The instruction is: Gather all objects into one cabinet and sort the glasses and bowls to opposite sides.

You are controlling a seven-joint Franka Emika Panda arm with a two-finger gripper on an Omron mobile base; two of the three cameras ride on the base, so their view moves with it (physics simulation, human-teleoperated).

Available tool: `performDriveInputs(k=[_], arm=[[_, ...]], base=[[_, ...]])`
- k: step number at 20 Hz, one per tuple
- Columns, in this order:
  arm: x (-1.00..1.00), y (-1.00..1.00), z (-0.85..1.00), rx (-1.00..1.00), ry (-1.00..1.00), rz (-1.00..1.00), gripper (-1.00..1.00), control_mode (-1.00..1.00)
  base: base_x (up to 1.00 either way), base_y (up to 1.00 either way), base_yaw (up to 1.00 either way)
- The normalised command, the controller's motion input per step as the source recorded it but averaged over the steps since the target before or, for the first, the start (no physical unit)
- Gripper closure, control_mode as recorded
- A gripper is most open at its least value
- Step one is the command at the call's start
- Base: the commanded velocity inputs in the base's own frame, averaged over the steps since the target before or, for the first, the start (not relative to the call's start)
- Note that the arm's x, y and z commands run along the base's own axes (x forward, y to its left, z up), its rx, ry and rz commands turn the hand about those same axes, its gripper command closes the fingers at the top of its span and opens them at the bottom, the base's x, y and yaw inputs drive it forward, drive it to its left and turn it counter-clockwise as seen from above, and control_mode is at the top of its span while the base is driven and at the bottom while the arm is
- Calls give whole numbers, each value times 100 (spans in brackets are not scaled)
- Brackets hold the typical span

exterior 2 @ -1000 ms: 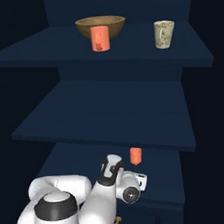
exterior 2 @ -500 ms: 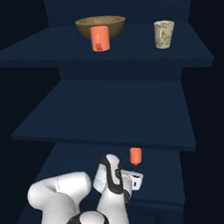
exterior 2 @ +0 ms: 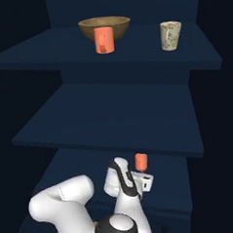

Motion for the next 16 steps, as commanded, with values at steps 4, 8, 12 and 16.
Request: performDriveInputs(k=[4, 8, 12, 16], arm=[[44, -5, -35, -1, -6, 0, -100, -100], [48, -2, -50, 0, -3, 0, -100, -100], [49, 0, -57, -4, -8, 0, -100, -100], [51, 0, -54, -6, -12, 0, -100, -100]], base=[[0, 0, 0], [0, 0, 0], [0, 0, 0], [0, 0, 0]])
